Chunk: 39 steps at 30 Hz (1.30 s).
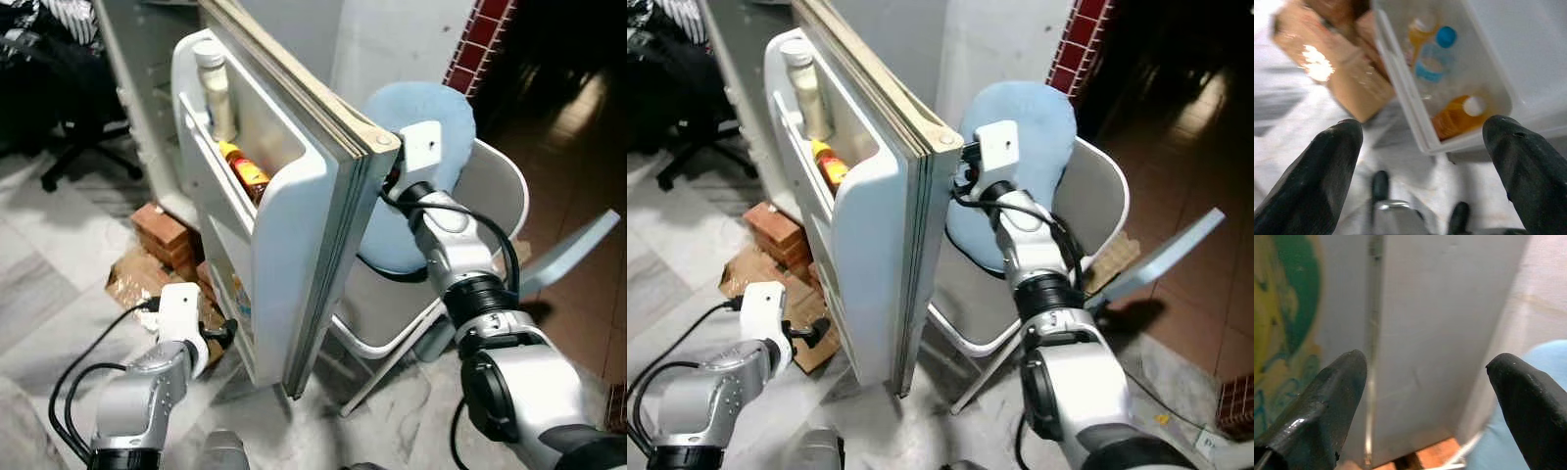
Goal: Restocking fridge
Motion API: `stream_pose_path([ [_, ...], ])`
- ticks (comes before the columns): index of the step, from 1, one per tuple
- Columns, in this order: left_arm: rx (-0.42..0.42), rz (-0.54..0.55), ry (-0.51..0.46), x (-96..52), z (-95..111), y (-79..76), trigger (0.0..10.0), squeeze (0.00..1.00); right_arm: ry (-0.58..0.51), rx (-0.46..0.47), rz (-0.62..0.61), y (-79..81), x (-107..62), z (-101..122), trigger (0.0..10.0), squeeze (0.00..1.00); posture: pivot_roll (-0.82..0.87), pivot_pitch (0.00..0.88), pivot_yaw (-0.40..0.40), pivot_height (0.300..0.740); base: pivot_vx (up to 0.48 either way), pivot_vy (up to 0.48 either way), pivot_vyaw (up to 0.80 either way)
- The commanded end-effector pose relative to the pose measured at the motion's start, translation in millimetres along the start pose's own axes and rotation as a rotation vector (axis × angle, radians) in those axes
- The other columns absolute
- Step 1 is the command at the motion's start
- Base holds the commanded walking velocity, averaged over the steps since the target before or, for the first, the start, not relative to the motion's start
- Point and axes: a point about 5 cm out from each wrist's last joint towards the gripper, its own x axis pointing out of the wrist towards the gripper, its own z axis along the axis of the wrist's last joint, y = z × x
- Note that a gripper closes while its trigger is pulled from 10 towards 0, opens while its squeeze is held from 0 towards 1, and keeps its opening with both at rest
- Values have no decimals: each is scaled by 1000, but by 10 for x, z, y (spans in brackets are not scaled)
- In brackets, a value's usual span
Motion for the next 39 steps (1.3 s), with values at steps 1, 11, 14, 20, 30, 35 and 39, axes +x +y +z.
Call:
stream_pose_path([
  [1,28,18,-8,14,22,-18,10000,0,-17,-6,-8,17,12,31,10000,0,136,0,-88,740,0,0,800],
  [11,40,-49,51,20,2,-137,10000,0,-19,-14,6,129,67,38,10000,0,137,0,-90,740,0,0,800],
  [14,95,-69,53,15,-6,-172,10000,0,-20,-16,7,141,90,59,10000,0,138,0,-90,740,0,0,800],
  [20,246,-140,71,5,-21,-303,10000,0,-26,-16,29,227,139,92,10000,0,139,0,-92,740,0,0,800],
  [30,326,-8,-152,-42,177,-181,10000,0,-65,14,28,287,190,165,10000,0,143,0,-95,740,0,0,400],
  [35,336,85,-197,-74,161,26,10000,0,-79,26,40,338,205,199,10000,0,158,0,-108,740,0,0,0],
  [39,269,171,-196,-130,39,222,10000,0,-74,134,212,556,172,258,10000,0,169,0,-119,740,0,0,0],
])
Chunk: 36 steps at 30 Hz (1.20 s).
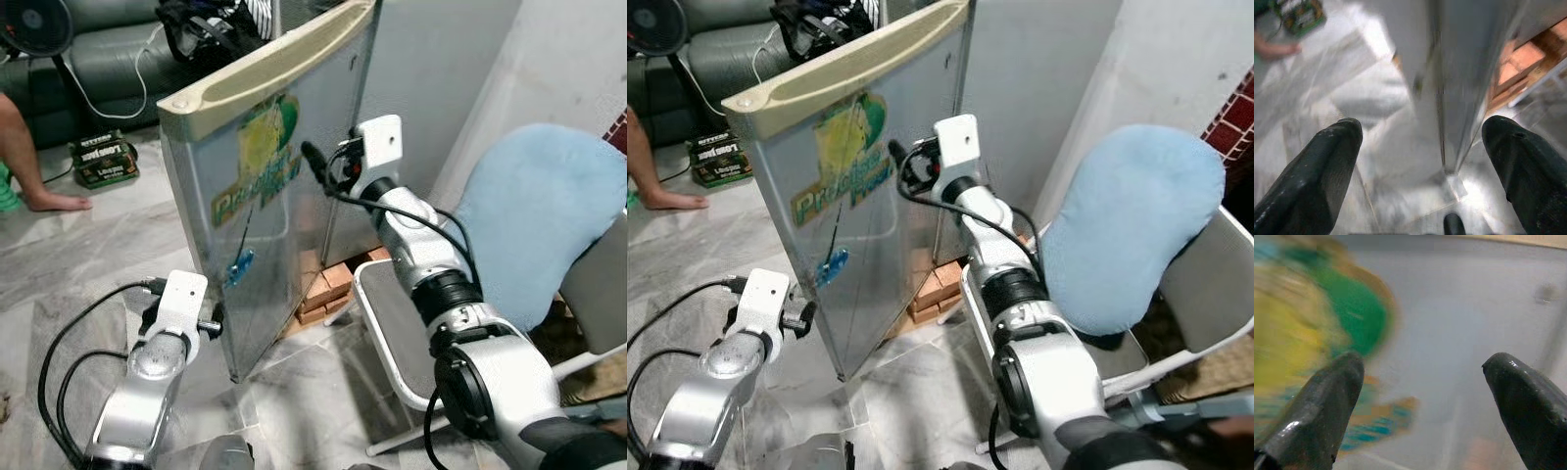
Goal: Restocking fridge
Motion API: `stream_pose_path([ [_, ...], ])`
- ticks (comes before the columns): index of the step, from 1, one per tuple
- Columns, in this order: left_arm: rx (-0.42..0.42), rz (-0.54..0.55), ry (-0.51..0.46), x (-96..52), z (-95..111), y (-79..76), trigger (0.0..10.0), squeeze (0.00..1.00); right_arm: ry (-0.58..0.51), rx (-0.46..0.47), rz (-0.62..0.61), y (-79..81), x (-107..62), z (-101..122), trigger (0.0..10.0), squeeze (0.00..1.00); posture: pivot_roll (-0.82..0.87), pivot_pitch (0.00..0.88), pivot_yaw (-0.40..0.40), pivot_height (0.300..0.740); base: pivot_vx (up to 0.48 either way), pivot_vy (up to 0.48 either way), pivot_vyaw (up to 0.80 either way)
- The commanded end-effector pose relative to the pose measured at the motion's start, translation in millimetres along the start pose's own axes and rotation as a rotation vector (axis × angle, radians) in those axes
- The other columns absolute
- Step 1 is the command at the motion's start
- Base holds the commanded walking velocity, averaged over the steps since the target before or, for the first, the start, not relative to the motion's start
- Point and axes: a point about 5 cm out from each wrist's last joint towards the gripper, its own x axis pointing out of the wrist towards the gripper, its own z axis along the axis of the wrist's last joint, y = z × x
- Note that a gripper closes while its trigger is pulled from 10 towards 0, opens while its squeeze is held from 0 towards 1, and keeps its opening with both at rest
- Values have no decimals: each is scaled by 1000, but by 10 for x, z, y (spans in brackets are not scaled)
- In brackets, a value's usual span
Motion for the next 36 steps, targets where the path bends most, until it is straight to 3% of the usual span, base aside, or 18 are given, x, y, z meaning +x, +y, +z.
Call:
stream_pose_path([
  [1,-79,82,-19,-21,-25,111,10000,0,-7,71,179,220,-28,69,10000,0,168,0,-119,740,0,0,0],
  [4,-182,169,-33,-22,-94,258,10000,0,2,45,282,315,-159,64,10000,0,163,0,-121,740,0,0,0],
  [12,-150,328,-140,92,71,652,10000,0,68,59,398,347,-471,-41,10000,0,149,0,-108,740,0,0,0],
  [17,-169,352,-214,140,202,743,10000,0,155,17,266,224,-549,-174,10000,0,147,0,-101,740,0,0,0],
  [21,-242,356,-213,166,182,737,10000,0,192,-25,238,246,-555,-246,10000,0,147,0,-102,740,0,0,0],
  [29,-241,323,-187,156,82,558,10000,0,170,-67,235,367,-409,-223,10000,0,158,0,-108,740,0,465,0],
  [36,-260,300,-171,156,53,465,10000,0,169,-70,233,416,-342,-231,10000,0,159,0,-108,740,0,480,754],
])
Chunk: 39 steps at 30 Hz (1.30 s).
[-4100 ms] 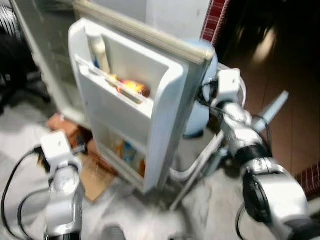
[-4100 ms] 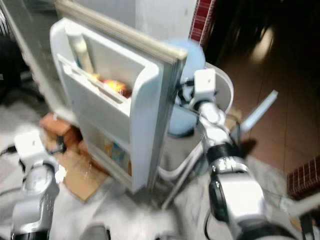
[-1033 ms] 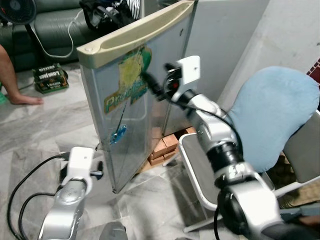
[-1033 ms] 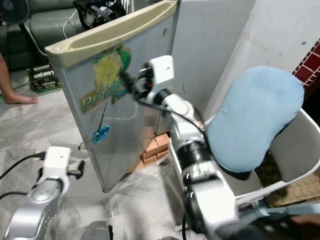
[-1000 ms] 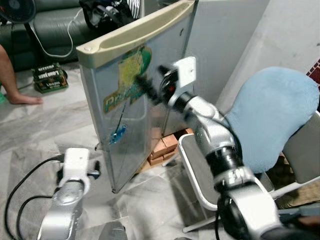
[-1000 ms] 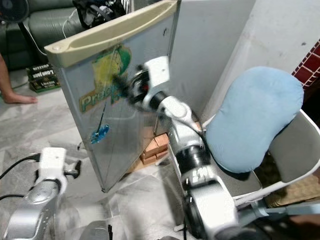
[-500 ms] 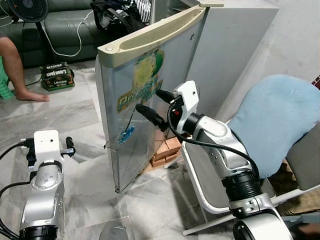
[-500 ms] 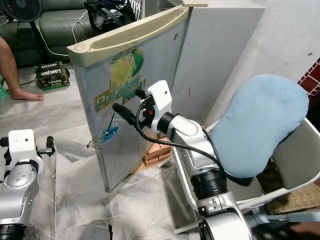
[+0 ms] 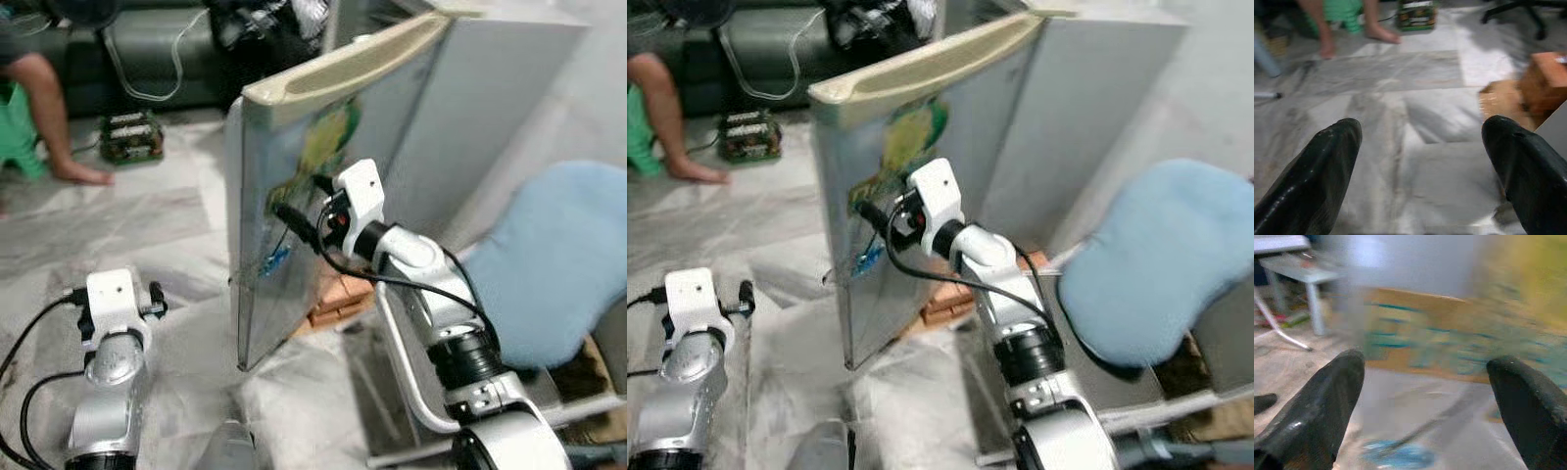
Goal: Restocking fridge
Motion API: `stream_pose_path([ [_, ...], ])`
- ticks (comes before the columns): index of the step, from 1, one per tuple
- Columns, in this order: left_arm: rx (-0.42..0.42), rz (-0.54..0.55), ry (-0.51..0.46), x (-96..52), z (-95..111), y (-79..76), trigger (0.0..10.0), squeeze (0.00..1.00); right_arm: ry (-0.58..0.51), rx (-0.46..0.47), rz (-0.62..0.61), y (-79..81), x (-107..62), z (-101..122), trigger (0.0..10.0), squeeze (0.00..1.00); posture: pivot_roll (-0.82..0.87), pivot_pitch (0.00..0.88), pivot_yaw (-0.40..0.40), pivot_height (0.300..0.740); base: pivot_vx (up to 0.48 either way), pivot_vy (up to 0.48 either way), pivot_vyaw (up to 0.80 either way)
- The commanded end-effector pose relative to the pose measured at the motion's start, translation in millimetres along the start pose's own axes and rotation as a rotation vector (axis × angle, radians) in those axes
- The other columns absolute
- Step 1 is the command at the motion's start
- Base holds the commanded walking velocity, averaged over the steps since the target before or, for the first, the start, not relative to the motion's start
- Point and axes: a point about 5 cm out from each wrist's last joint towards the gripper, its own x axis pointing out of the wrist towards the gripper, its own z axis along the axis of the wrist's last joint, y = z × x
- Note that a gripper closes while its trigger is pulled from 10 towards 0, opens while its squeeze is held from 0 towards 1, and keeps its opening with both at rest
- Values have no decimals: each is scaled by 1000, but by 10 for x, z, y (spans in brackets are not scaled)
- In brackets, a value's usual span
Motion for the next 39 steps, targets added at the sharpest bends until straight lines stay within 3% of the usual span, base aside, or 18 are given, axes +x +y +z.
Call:
stream_pose_path([
  [1,-5,-14,-13,-9,41,-64,10000,0,1,-9,11,23,12,0,10000,0,159,0,-108,740,0,480,656],
  [6,-12,-21,-11,-20,27,-93,10000,0,5,-2,-38,-14,30,-27,10000,0,155,0,-105,740,0,429,131],
  [14,-9,-36,-34,-39,53,-132,10000,0,18,-7,-110,-116,-4,-71,10000,0,153,0,-105,740,0,0,0],
  [19,-68,-47,-91,-69,162,-171,10000,0,42,-25,-234,-293,-182,-197,10000,0,147,0,-105,740,0,0,0],
  [21,-91,-101,-129,-98,235,-238,10000,0,64,-23,-321,-403,-365,-315,10000,0,140,0,-104,740,0,448,0],
  [26,-102,-128,-152,-117,274,-279,10000,0,99,-23,-366,-455,-495,-413,10000,0,130,0,-102,740,0,480,0],
  [29,-101,-190,-180,-160,321,-388,10000,0,127,-18,-437,-517,-683,-519,10000,0,112,0,-96,740,0,480,0],
  [32,-80,-268,-229,-210,381,-508,10000,0,135,-20,-462,-531,-741,-553,10000,0,106,0,-97,740,0,480,0],
  [39,-93,-307,-265,-251,437,-566,10000,0,144,-25,-478,-540,-773,-570,10000,0,103,0,-99,740,0,137,0],
])
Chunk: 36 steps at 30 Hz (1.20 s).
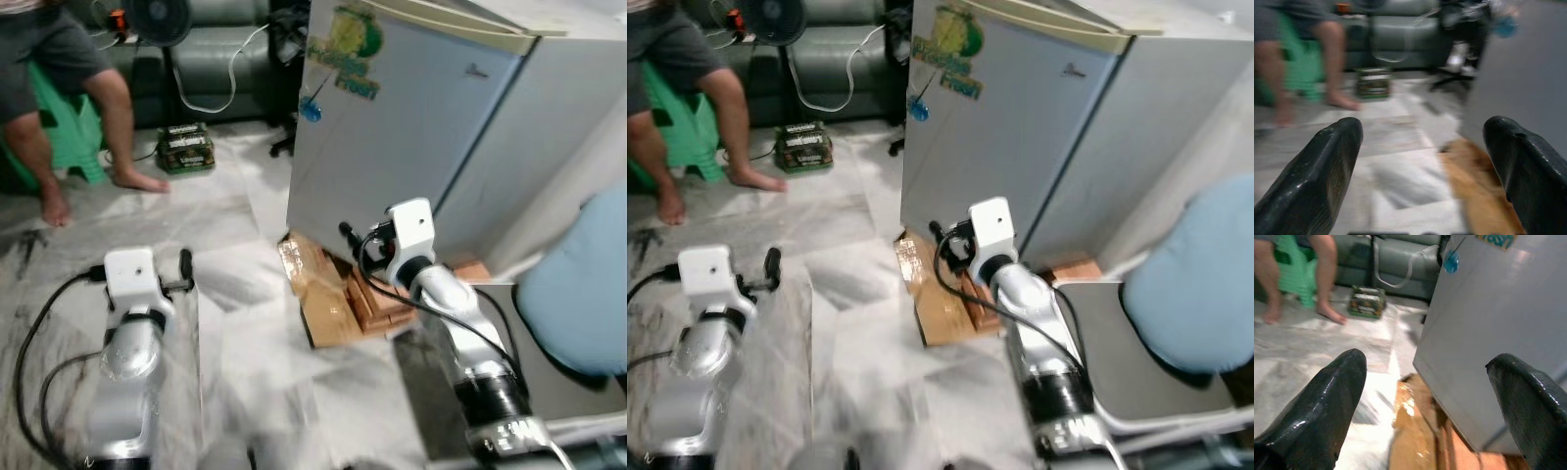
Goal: Restocking fridge
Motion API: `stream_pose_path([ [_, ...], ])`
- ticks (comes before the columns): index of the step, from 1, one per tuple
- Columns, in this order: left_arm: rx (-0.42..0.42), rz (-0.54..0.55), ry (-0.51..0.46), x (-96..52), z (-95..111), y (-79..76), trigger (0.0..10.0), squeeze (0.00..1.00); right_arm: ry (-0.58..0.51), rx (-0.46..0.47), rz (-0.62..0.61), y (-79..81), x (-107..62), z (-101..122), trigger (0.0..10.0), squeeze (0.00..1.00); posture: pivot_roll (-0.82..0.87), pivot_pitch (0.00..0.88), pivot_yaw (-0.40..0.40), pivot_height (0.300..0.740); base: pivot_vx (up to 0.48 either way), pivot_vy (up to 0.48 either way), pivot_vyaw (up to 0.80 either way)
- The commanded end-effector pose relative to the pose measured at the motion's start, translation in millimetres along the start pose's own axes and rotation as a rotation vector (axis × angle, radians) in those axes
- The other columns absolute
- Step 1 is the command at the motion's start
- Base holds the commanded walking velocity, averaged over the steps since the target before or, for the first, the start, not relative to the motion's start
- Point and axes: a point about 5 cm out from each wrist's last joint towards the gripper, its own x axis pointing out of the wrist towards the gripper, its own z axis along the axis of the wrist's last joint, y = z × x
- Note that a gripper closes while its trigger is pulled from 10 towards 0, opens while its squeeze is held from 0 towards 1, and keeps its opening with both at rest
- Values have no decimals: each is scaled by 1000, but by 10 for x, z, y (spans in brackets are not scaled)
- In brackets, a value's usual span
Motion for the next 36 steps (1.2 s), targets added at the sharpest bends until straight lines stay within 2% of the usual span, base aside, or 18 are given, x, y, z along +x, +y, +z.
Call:
stream_pose_path([
  [1,4,3,-15,-8,36,57,10000,0,-11,2,-12,12,12,42,10000,0,103,0,-100,740,0,0,0],
  [10,-15,-12,-51,-22,101,59,10000,0,6,8,-6,25,-31,-4,10000,0,100,0,-101,740,199,0,-371],
  [36,-21,-35,-43,-26,76,0,10000,0,27,12,12,39,-15,-15,10000,0,96,0,-102,740,451,0,-49],
])
